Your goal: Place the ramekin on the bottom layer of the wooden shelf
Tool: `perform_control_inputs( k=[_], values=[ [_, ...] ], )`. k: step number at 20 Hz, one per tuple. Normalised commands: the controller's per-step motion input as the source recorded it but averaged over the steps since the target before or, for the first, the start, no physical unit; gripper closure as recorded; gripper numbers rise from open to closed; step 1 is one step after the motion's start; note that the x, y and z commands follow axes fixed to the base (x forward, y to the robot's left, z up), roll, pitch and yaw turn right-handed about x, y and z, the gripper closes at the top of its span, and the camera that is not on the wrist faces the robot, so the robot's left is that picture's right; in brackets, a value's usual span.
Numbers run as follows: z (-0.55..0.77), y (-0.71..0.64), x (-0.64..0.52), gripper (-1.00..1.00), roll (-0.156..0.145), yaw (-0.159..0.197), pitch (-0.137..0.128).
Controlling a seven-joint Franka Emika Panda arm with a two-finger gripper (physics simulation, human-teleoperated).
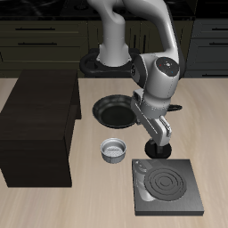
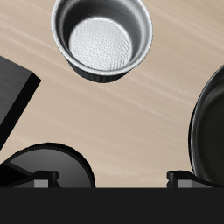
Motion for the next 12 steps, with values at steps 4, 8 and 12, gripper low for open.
perform_control_inputs(
  k=[4, 8, 12],
  values=[
    [0.04, 0.03, 0.11, -1.00, 0.006, 0.028, -0.006],
    [0.03, -0.02, 0.05, -1.00, 0.000, 0.015, -0.019],
    [0.03, -0.10, 0.07, -1.00, 0.000, -0.007, -0.024]
  ],
)
